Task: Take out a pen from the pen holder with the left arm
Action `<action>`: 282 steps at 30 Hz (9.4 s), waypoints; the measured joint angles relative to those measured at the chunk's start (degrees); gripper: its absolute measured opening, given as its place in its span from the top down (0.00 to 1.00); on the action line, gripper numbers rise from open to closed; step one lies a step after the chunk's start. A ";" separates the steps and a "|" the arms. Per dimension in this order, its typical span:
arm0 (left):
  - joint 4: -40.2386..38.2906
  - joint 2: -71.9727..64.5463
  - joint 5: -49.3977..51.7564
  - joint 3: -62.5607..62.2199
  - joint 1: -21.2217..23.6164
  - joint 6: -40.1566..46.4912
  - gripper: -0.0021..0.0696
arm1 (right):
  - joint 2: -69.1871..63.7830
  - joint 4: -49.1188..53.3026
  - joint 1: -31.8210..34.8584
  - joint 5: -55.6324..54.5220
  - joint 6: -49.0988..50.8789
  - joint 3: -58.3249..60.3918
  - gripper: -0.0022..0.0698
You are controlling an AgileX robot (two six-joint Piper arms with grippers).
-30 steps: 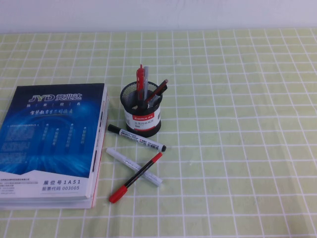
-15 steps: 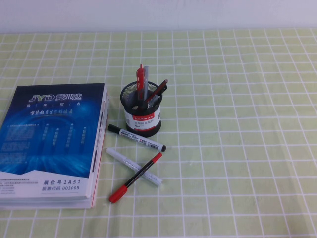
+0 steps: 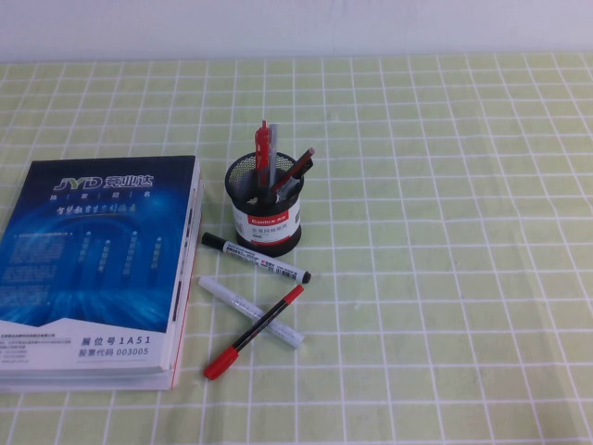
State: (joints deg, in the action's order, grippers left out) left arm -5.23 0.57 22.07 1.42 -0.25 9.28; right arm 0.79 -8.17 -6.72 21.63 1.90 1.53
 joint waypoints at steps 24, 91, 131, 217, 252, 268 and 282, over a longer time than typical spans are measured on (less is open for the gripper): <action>0.22 0.00 -2.20 0.00 0.00 0.10 0.97 | 0.00 0.00 0.00 0.00 0.00 0.00 0.99; 42.45 -59.57 -85.60 -9.33 0.00 -30.72 0.97 | 0.00 0.00 0.00 0.00 0.00 0.00 0.99; 36.40 -90.87 -81.31 -34.53 -19.09 -40.52 0.97 | 0.00 0.00 0.00 0.00 0.00 0.00 0.99; 39.48 -104.95 -72.80 -47.04 -20.81 -34.92 0.85 | 0.00 0.00 0.00 0.00 0.00 0.00 0.99; 69.00 -73.03 -56.83 -43.56 -21.22 -57.17 0.85 | 0.00 0.00 0.00 0.00 0.00 0.00 0.99; 59.04 -75.73 -57.69 -33.27 -23.57 -50.86 0.85 | 0.00 0.00 0.00 0.00 0.00 0.00 0.99; 52.85 -81.43 -59.89 -33.27 -23.61 -48.70 0.85 | 0.00 0.00 0.00 0.00 0.00 0.00 0.99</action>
State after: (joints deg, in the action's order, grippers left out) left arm 47.62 -80.86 -37.82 -31.85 -23.86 -39.42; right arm 0.79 -8.17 -6.72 21.63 1.90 1.53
